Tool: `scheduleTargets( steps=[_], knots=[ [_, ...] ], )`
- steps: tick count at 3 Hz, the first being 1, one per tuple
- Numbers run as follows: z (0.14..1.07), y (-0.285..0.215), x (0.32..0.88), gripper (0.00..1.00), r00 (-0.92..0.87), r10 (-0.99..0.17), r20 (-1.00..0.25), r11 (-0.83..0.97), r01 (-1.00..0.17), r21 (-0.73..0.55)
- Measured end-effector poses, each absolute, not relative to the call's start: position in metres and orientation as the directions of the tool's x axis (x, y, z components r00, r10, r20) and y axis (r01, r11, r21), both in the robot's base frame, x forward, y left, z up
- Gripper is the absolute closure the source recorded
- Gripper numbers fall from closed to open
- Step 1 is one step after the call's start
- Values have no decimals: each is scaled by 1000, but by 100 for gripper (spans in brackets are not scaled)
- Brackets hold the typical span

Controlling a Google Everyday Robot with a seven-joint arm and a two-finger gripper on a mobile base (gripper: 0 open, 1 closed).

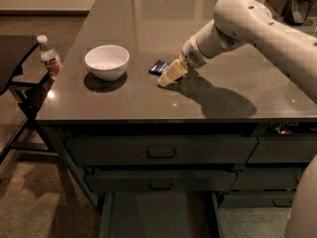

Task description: Place rxbar blueberry into bottom drawer

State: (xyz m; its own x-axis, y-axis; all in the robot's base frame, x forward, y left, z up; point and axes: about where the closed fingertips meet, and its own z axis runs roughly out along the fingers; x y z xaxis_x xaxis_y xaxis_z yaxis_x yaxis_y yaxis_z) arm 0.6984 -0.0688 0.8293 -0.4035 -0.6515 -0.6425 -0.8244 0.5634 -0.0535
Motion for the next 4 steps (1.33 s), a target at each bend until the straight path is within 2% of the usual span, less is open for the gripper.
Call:
scheduleTargets(
  steps=[2,3,4],
  knots=[
    [829,-69,698,85,-404,-652,-642,563,-824,-53],
    [842,-69,698,100,-403,-652,-642,563,-825,-53],
    [841,-69,698,100,-403,-652,-642,563,-825,-53]
  ],
)
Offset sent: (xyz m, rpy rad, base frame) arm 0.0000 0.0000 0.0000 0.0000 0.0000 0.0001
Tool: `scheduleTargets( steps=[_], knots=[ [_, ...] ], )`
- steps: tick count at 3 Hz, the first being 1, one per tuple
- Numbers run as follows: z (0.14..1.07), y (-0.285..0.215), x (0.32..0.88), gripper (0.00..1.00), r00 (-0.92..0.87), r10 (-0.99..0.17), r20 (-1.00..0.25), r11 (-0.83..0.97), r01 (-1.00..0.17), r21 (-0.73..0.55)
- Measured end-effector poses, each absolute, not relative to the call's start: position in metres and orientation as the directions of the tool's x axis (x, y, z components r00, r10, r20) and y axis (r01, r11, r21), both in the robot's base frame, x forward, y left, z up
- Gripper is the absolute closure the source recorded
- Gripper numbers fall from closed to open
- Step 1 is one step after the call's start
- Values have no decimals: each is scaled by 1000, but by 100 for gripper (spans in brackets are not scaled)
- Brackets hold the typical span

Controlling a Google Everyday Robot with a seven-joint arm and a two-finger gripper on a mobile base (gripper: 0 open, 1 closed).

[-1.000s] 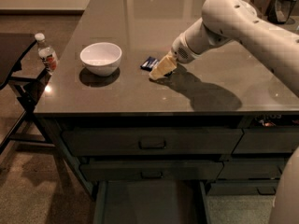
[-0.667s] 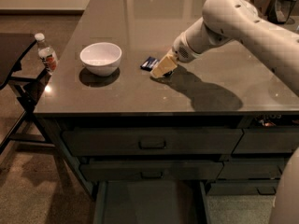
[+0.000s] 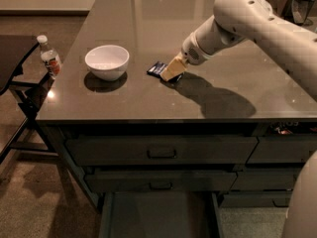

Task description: Place rxbar blueberry into bottom drawer

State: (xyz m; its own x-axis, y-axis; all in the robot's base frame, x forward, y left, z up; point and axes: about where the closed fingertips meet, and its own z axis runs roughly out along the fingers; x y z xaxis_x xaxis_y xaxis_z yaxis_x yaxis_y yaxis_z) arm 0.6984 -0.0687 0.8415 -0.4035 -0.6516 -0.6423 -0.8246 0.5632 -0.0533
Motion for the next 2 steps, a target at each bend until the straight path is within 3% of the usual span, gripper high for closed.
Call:
scheduleTargets(
  steps=[2],
  knots=[
    [866,-79,671,100,-372,-674,-638,552,-828,-100]
  ],
)
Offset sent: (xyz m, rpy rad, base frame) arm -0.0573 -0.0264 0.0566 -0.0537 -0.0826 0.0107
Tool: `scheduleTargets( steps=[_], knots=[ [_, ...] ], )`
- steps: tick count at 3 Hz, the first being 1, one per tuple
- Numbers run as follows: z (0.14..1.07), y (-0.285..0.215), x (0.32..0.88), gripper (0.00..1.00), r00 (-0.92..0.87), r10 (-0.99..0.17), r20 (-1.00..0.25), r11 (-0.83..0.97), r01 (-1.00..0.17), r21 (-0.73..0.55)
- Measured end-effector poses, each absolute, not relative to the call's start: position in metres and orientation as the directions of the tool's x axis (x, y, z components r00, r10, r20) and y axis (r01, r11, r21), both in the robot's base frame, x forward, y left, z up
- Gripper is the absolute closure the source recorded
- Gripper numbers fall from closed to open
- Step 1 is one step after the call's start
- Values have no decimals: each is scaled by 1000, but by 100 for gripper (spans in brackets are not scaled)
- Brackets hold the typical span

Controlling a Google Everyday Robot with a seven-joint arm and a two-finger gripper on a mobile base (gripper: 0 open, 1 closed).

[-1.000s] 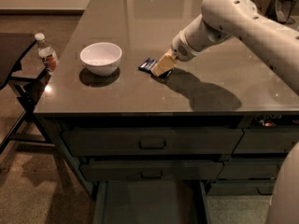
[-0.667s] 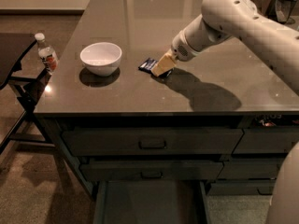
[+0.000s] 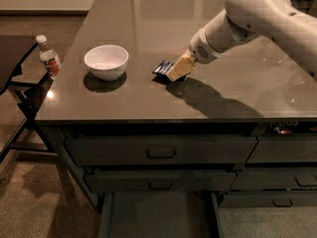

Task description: Place rxbar blueberry into bottom drawer

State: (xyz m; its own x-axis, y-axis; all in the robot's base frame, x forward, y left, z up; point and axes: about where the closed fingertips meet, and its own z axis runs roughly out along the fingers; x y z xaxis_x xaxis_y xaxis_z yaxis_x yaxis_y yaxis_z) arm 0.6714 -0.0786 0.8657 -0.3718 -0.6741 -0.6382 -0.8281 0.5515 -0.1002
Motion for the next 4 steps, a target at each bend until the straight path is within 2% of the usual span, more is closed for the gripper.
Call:
scheduleTargets(
  steps=[2,4],
  knots=[
    [906,-98,603,100,-294,-703,-648,519,-835,-183],
    [888,-138,510,100,-295,-730,-616,508,-838,-201]
  ],
)
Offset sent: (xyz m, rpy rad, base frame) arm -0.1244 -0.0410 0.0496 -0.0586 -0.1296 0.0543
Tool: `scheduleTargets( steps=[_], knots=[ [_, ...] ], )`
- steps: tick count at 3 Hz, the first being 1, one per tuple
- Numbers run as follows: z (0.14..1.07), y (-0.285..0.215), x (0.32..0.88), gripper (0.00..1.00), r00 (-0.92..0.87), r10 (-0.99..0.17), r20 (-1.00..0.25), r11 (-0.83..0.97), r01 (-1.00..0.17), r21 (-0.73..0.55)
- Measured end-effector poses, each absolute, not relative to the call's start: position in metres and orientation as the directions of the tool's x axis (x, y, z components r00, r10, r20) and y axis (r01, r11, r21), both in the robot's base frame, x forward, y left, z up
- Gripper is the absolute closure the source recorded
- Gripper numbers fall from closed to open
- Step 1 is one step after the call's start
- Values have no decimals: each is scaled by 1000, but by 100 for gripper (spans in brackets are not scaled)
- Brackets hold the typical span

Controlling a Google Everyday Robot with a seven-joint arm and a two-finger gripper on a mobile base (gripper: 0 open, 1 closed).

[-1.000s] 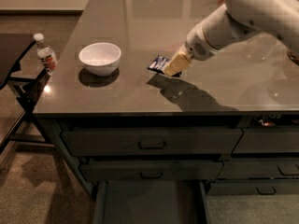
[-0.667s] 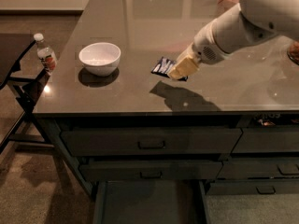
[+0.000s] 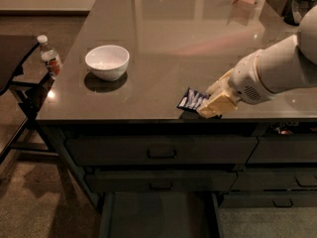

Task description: Place rxbar blueberry into bottom drawer

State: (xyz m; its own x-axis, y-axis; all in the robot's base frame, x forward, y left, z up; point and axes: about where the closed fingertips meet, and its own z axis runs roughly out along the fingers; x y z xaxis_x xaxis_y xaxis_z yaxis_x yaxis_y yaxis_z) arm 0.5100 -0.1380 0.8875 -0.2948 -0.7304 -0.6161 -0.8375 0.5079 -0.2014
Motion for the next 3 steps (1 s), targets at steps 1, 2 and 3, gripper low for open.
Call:
scheduleTargets(
  steps=[1,2,3],
  knots=[
    [887,-139,505,100,-291,-733,-615,505,-838,-206],
    [880,-134,473,100,-260,-737,-624,488,-843,-225],
    [840,-131,420,100,-254,-742,-620,466,-861,-205]
  ],
)
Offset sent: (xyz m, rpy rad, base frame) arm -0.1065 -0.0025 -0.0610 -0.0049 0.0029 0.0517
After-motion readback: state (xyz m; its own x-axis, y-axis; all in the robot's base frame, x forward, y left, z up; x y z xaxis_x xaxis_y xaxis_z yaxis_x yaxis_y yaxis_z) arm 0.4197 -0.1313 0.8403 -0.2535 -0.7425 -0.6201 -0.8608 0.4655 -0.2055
